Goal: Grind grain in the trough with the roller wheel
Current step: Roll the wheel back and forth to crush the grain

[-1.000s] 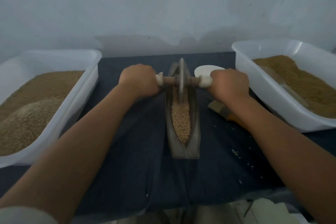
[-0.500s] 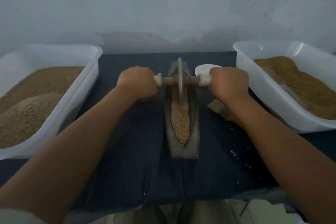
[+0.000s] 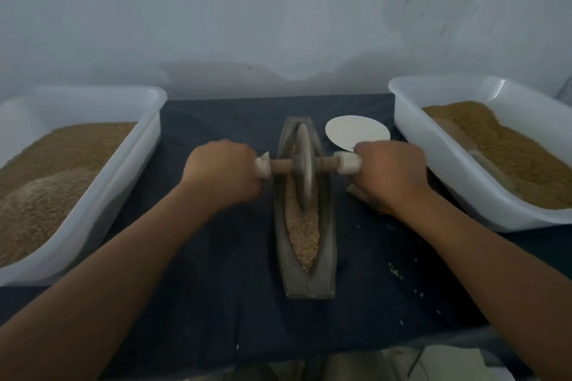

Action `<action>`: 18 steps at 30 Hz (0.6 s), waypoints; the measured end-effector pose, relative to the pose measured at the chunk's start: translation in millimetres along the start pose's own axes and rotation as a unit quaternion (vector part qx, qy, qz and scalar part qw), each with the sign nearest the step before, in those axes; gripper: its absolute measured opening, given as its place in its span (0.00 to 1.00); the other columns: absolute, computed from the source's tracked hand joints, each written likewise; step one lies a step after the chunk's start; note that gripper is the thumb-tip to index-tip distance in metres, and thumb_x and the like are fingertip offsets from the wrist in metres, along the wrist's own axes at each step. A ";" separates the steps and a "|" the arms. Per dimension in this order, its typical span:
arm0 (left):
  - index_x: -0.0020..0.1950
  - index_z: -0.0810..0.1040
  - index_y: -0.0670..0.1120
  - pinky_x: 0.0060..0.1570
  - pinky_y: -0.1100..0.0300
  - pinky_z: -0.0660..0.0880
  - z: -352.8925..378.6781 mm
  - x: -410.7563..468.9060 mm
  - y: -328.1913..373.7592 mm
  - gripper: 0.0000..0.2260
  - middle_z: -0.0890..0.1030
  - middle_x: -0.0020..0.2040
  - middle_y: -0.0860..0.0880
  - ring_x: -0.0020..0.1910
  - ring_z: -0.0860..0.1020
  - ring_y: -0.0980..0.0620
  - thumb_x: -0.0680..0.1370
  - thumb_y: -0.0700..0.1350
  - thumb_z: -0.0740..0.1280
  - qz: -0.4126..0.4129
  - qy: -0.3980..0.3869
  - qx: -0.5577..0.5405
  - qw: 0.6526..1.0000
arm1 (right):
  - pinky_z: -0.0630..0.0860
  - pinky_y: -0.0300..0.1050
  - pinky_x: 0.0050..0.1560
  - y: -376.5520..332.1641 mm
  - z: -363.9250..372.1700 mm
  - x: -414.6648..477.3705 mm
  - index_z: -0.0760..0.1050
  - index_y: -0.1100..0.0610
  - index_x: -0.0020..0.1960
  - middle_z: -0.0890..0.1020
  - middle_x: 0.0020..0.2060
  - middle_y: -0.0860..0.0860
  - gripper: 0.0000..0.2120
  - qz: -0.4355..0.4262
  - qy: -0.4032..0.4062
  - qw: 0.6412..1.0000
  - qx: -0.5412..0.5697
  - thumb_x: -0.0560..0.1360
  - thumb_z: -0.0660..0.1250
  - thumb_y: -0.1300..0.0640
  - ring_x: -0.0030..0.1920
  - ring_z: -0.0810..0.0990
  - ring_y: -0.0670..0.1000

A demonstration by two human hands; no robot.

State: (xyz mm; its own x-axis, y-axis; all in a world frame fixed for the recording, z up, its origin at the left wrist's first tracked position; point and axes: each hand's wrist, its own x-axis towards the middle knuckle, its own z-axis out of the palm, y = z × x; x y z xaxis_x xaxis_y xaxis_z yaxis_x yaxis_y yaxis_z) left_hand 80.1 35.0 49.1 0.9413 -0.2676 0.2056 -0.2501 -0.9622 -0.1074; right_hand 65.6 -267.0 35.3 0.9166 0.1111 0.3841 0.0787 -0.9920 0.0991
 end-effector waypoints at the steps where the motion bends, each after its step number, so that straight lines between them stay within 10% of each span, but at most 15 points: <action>1: 0.35 0.75 0.52 0.30 0.59 0.65 -4.1 19.3 2.2 0.12 0.76 0.33 0.53 0.30 0.73 0.52 0.72 0.58 0.67 -0.014 -0.005 0.003 1.000 | 0.62 0.43 0.31 -0.8 4.6 16.6 0.67 0.47 0.36 0.73 0.30 0.45 0.16 0.013 -0.013 1.000 0.006 0.74 0.67 0.40 0.31 0.71 0.50; 7: 0.37 0.75 0.52 0.35 0.55 0.72 -22.3 35.7 6.5 0.10 0.75 0.35 0.52 0.33 0.74 0.49 0.73 0.56 0.67 0.018 -0.034 0.013 0.999 | 0.64 0.43 0.31 0.3 1.6 3.0 0.66 0.46 0.34 0.75 0.30 0.45 0.15 0.037 -0.032 0.999 0.014 0.73 0.65 0.42 0.30 0.70 0.49; 13: 0.30 0.71 0.54 0.26 0.64 0.59 -9.4 -35.4 -1.9 0.12 0.71 0.26 0.56 0.23 0.68 0.55 0.69 0.59 0.65 0.086 0.028 0.044 0.995 | 0.51 0.35 0.28 5.6 -17.3 -62.5 0.59 0.41 0.32 0.60 0.23 0.40 0.17 -0.035 0.009 0.999 0.018 0.67 0.66 0.39 0.25 0.63 0.48; 18: 0.37 0.76 0.51 0.36 0.55 0.75 -5.2 29.8 -0.9 0.12 0.79 0.37 0.51 0.34 0.77 0.48 0.74 0.57 0.66 -0.011 -0.048 -0.035 0.998 | 0.67 0.45 0.34 -5.3 -7.1 12.7 0.75 0.48 0.40 0.76 0.32 0.46 0.10 0.015 -0.024 1.000 -0.008 0.74 0.70 0.44 0.36 0.79 0.55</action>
State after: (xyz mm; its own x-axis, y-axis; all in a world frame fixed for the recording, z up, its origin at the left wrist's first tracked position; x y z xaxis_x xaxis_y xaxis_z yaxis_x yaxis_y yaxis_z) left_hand 107.2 27.7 60.3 0.9634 -0.2432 0.1124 -0.2407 -0.9699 -0.0358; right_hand 74.1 -260.0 46.1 0.9361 0.0781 0.3430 0.0453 -0.9937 0.1025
